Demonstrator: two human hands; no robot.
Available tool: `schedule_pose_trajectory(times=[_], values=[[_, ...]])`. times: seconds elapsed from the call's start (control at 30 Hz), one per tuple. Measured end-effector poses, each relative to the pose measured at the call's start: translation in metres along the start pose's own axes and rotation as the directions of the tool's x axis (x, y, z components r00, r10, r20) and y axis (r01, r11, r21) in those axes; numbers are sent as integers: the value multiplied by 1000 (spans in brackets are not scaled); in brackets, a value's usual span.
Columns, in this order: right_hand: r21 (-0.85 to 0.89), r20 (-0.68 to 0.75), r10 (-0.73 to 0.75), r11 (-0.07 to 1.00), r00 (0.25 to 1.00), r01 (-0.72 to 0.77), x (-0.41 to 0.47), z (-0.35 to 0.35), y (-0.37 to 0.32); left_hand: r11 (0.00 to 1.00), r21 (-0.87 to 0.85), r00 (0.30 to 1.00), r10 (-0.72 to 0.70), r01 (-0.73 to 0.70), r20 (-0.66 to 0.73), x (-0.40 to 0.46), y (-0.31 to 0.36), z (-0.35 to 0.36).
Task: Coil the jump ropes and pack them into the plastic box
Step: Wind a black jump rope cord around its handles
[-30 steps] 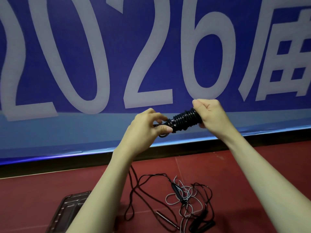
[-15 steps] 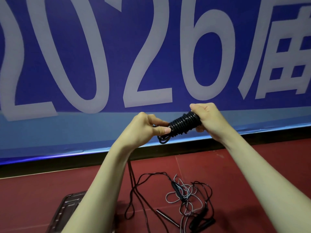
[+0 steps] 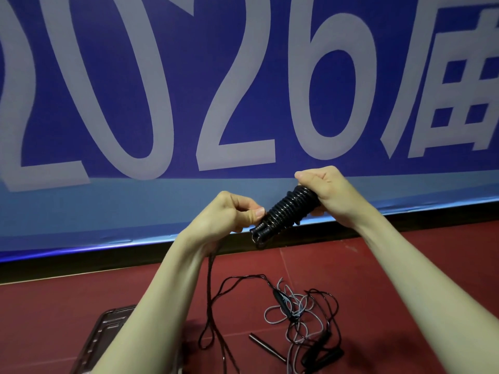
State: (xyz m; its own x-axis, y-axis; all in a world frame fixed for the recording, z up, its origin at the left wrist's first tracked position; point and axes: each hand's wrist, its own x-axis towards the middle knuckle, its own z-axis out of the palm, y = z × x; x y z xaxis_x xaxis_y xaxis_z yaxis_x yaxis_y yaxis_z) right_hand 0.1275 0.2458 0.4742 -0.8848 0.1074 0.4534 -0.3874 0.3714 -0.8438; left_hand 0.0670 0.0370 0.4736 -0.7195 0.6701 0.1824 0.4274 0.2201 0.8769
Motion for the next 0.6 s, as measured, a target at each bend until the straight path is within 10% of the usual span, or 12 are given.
schedule_pose_trajectory(times=[0.23,0.6], values=[[235,-131,54,972,990,-22,4,9,-7,897,-436,997,62,-76,-46,4,-4,16],[467,-415,298,880,860,-80,17,32,4,834,-536,911,-117,-127,-397,30,-4,60]])
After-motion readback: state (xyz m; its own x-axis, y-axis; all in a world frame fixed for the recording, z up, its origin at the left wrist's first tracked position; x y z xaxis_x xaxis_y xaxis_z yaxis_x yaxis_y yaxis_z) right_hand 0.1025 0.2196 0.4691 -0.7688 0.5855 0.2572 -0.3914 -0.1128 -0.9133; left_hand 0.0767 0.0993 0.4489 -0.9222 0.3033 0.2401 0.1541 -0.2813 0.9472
